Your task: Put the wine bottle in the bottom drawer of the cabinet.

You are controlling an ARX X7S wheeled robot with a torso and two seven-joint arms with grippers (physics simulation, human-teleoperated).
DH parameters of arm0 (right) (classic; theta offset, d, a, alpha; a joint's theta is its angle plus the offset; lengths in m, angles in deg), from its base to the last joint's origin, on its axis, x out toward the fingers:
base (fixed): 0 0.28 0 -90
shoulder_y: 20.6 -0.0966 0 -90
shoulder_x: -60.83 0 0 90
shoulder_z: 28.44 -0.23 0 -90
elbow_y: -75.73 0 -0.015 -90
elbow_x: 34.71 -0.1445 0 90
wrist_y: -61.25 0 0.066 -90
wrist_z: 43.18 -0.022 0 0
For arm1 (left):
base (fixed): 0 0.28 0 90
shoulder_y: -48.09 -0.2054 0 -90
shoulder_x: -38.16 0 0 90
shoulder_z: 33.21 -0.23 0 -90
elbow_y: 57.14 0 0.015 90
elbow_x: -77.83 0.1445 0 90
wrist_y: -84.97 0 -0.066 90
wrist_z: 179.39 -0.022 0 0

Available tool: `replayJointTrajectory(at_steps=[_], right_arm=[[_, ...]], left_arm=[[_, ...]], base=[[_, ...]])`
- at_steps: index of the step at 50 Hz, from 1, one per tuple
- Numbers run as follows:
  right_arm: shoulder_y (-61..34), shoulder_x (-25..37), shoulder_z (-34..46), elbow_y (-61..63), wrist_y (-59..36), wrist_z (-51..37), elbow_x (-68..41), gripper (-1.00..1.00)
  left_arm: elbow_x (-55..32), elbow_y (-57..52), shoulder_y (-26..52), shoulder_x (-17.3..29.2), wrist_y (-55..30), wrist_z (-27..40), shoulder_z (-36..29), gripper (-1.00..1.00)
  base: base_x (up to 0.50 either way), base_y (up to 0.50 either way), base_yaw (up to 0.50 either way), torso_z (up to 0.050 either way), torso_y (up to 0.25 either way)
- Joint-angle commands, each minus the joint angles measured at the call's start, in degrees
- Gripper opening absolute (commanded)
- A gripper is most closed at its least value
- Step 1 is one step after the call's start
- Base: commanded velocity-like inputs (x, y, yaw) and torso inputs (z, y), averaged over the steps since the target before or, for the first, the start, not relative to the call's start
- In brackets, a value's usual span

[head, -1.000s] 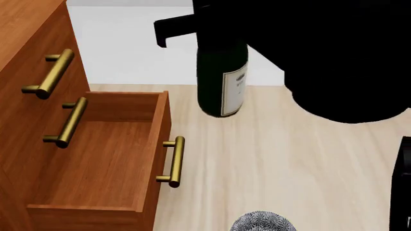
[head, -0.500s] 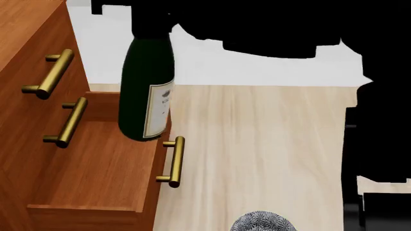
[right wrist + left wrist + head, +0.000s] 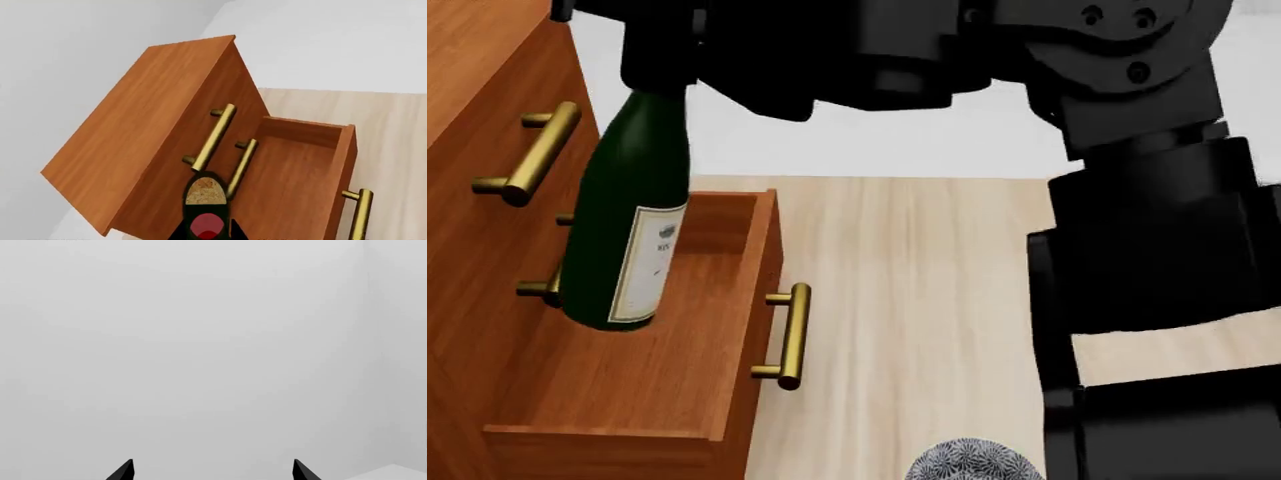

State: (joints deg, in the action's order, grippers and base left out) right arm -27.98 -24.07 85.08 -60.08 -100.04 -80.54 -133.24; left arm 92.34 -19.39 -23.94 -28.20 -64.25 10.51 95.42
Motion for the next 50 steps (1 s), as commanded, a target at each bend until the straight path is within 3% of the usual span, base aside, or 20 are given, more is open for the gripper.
replayJointTrajectory(at_steps=[1, 9, 16, 18, 20, 30, 32, 33, 36, 37, 40, 43, 44, 45, 49, 50], right_arm=[[-4.03, -3.15, 5.0, -12.84, 4.3, 15.37, 8.25, -1.0], [-6.28, -5.06, 12.77, -20.38, 7.64, 23.38, 8.65, -1.0], [-7.39, -5.08, 29.92, -23.61, 12.3, 26.68, -4.12, -1.0], [-7.67, -5.08, 34.76, -24.04, 13.6, 27.62, -7.87, -1.0], [-7.77, -5.08, 39.34, -24.18, 15.03, 28.21, -11.3, -1.0], [-8.35, -5.09, 58.23, -23.19, 20.22, 30.81, -26.77, -1.0], [-8.54, -5.09, 61.22, -22.82, 21.18, 31.7, -29.05, -1.0], [-8.5, -5.09, 62.59, -22.59, 21.52, 32.13, -30.09, -1.0], [-8.21, -5.09, 66.27, -22.14, 22.92, 33.19, -32.55, -1.0], [-8.14, -5.09, 67.25, -22.0, 23.23, 33.47, -33.25, -1.0], [-7.84, -5.09, 69.47, -21.59, 24.02, 33.82, -34.9, -1.0], [-7.61, -5.09, 70.94, -20.9, 24.73, 34.16, -35.21, -1.0], [-7.37, -5.09, 71.17, -20.81, 25.13, 34.26, -35.2, -1.0], [-7.27, -5.09, 71.25, -20.96, 24.95, 34.43, -35.53, -1.0], [-6.53, -5.1, 71.68, -20.62, 25.52, 34.5, -35.43, -1.0], [-6.36, -5.1, 71.65, -20.6, 25.71, 34.33, -35.49, -1.0]], left_arm=[[-0.15, -0.02, 0.16, -0.22, 0.25, -0.21, 0.26, 1.0], [-0.1, 0.04, 0.13, -0.34, 0.54, -0.21, 0.28, 1.0], [-0.09, 0.13, 0.36, -0.25, 0.39, -0.31, 0.18, 1.0], [-1.33, 2.74, -3.63, -4.51, 8.6, 1.0, 2.6, 1.0], [-0.27, 0.36, -0.04, -0.66, 1.14, -0.13, 0.54, 1.0], [-0.08, 0.02, 0.35, -0.39, 0.39, -0.3, 0.36, 1.0], [-1.31, 2.55, -3.49, -4.49, 8.37, 0.92, 2.68, 1.0], [-0.56, 0.86, -0.91, -1.67, 2.98, 0.08, 1.21, 1.0], [-0.06, 0.05, 0.2, -0.37, 0.58, -0.17, 0.16, 1.0], [-0.9, 1.7, -2.52, -3.29, 6.08, 0.68, 1.83, 1.0], [-1.52, 2.85, -3.97, -4.88, 9.32, 1.12, 2.84, 1.0], [-0.38, 0.1, 0.12, -0.55, 0.89, -0.19, 0.51, 1.0], [-1.44, 2.17, -3.33, -4.2, 7.88, 0.89, 2.51, 1.0], [-1.72, 2.72, -3.95, -4.85, 9.34, 1.06, 2.92, 1.0], [-1.86, 3.08, -4.26, -5.13, 10.1, 1.16, 3.05, 1.0], [-1.37, 1.84, -2.68, -3.43, 6.67, 0.6, 2.19, 1.0]], base=[[0.0, 0.0, 0.0, 0.0, 0.0], [0.0, 0.0, 0.0, 0.0, 0.0], [0.0, 0.0, 0.0, 0.0, 0.001], [0.0, 0.0, 0.0, 0.0, 0.0], [0.0, 0.0, 0.0, 0.0, 0.0], [0.0, 0.0, 0.0, 0.0, 0.0], [0.0, 0.0, 0.0, 0.0, 0.0], [0.0, 0.0, 0.0, 0.01, 0.0], [0.0, 0.0, 0.0, 0.0, 0.0], [0.0, 0.0, 0.0, 0.0, 0.0], [0.0, 0.0, 0.0, 0.0, 0.003], [0.0, 0.0, 0.0, 0.0, 0.0], [0.0, 0.0, 0.0, 0.0, 0.0], [0.0, 0.0, 0.0, 0.0, 0.0], [0.0, 0.0, 0.0, 0.0, 0.0], [0.0, 0.0, 0.0, 0.0, 0.0]])
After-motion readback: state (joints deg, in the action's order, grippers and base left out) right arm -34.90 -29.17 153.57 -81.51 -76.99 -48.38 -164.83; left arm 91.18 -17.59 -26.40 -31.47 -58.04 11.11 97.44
